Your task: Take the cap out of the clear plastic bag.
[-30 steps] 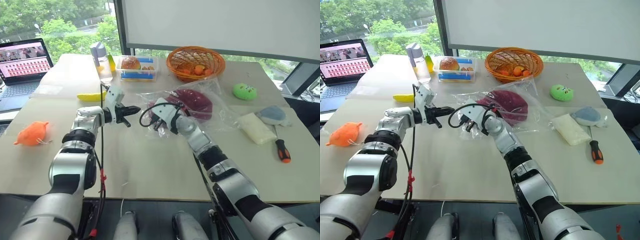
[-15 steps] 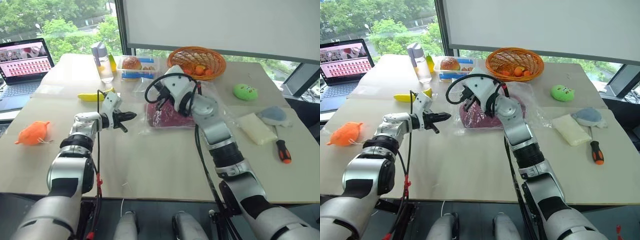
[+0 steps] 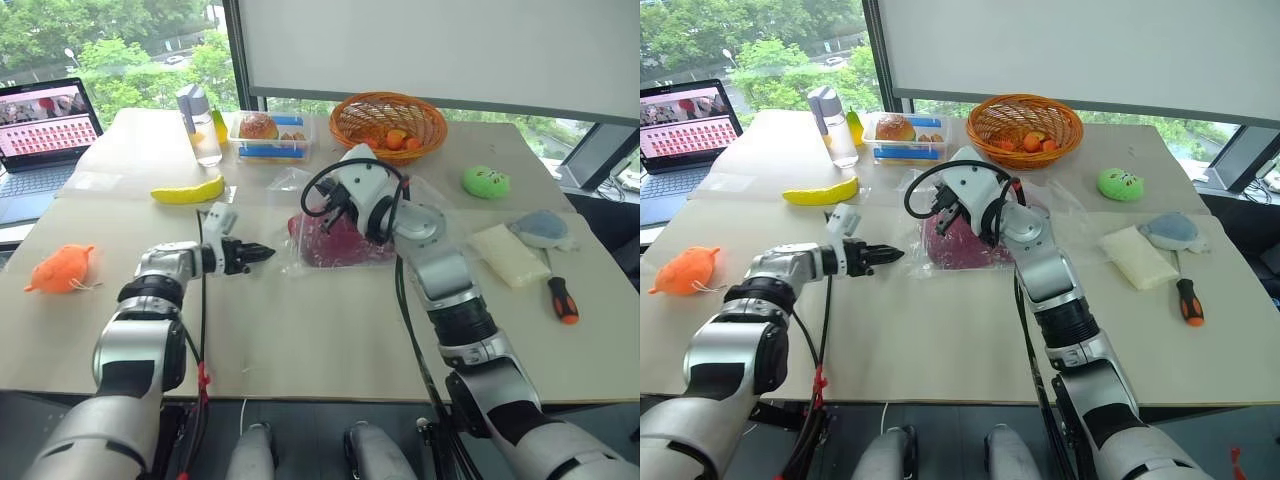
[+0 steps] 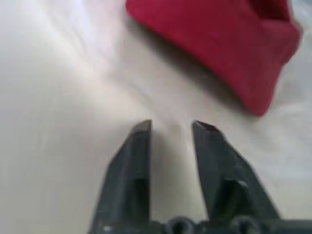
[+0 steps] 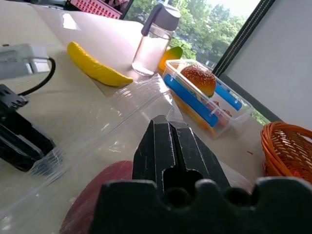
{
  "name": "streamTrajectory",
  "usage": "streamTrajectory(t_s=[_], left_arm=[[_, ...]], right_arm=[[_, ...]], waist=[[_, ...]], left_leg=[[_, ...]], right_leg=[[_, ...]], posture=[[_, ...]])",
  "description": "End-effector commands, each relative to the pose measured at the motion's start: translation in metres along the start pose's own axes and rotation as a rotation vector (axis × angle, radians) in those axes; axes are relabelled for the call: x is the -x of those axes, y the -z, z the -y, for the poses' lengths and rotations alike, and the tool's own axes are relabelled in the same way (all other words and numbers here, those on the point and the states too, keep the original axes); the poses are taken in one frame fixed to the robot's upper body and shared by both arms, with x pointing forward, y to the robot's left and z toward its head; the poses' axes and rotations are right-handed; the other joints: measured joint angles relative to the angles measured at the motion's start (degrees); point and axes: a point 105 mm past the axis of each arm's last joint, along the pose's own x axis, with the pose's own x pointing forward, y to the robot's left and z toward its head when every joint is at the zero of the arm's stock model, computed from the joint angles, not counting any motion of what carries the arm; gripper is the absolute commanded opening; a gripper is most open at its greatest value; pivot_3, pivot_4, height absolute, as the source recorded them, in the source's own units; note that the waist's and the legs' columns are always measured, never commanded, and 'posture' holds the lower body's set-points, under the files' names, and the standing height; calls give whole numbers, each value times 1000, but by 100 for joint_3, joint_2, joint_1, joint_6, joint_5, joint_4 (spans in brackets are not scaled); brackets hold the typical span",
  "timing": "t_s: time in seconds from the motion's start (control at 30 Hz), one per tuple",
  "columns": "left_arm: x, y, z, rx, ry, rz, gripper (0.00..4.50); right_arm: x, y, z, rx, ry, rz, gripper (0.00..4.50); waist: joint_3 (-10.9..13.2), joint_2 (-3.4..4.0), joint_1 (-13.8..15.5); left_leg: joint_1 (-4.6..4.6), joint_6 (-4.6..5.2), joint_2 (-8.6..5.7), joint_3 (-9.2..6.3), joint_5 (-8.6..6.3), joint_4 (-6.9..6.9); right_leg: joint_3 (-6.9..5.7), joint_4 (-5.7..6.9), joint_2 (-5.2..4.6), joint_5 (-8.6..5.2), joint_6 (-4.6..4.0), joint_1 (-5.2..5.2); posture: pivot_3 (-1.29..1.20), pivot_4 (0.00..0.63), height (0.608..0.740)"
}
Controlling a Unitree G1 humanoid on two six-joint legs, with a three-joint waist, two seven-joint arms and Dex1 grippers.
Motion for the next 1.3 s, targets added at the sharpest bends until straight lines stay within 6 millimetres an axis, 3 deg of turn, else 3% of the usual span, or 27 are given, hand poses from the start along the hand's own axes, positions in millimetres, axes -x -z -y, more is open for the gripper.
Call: streamTrajectory(t_s=[0.03, 0.2, 0.47, 0.7, 0.9, 1.07, 1.2, 1.3], left_arm=[[1, -3, 7, 96, 44, 47, 2962], [-16, -5, 17, 290, 65, 159, 4469], [-21, -29, 38, 419, 172, 270, 4469], [-41, 2, 46, 359, 124, 180, 4469], [-60, 1, 56, 401, 131, 207, 4469], [-72, -17, 58, 473, 126, 291, 4469], [-75, -23, 58, 502, 124, 319, 3368], [-71, -26, 56, 507, 129, 324, 2159]], right_arm=[[1, -19, 2, 25, 3, 67, 0], [-1, -22, -1, 31, -11, 74, 0], [0, -22, -1, 34, -5, 69, 0], [0, -25, 0, 16, 4, 82, 0], [-2, -28, 0, 11, 4, 93, 0], [-2, -27, -2, 3, 2, 95, 0], [-1, -27, -1, 2, 5, 94, 0], [0, -25, 0, 4, 8, 89, 0]], waist=[[0, 0, 33], [0, 0, 62], [0, 0, -6], [0, 0, 20], [0, 0, 80], [0, 0, 136], [0, 0, 136], [0, 0, 109]], left_leg=[[1, 0, 0, -1, 0, 1], [4, 0, 0, -3, 0, 1], [3, 0, 0, -5, 0, 4], [5, 0, -1, -6, 0, 3], [6, 0, -5, -8, 0, 4], [6, 0, -6, -9, 0, 4], [4, 0, -6, -9, 0, 4], [3, 0, -6, -9, 0, 3]], right_leg=[[-1, 0, -1, 0, 0, 3], [-2, 0, -1, 0, 0, 7], [-2, 0, 0, 0, 0, 6], [-2, -2, -2, 0, 0, 10], [-3, -2, -4, 0, 0, 15], [-2, -3, -4, 0, 0, 14], [-3, -6, -3, 0, 1, 12], [-2, -6, -3, 0, 1, 9]], posture=[[0, 150, 737], [0, 150, 737], [0, 150, 737], [0, 150, 737], [0, 150, 737], [0, 150, 737], [0, 150, 737], [0, 150, 737]])
